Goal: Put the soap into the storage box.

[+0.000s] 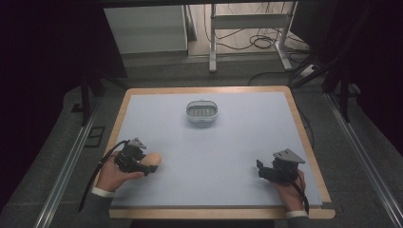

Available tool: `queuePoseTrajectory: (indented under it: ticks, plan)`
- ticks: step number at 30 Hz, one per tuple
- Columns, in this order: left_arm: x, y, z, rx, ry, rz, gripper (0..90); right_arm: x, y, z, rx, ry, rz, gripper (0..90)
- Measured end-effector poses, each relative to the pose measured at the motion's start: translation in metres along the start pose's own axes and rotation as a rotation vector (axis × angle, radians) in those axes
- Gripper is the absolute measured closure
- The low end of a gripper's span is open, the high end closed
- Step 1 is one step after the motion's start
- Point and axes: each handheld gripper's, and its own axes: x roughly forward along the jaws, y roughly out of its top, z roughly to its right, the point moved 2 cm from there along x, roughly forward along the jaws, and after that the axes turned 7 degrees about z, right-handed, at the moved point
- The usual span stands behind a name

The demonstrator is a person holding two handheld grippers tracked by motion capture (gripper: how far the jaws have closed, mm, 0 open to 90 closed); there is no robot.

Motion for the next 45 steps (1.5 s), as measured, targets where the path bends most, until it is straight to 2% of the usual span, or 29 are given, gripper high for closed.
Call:
queuePoseTrajectory:
  ticks: [16, 31, 45]
  plan:
    - [0.002, 0.016, -0.003, -0.007, -0.006, 0.013, 32.5, 0.000, 0.000, -0.001, -0.006, -0.003, -0.005, 9.1]
    - [0.008, 0.036, -0.001, 0.020, 0.000, 0.027, 32.5, 0.000, 0.000, -0.001, -0.002, -0.004, -0.002, 9.1]
    - [0.010, 0.050, -0.001, 0.026, -0.001, 0.044, 32.5, 0.000, 0.000, -0.001, -0.006, -0.006, -0.004, 9.1]
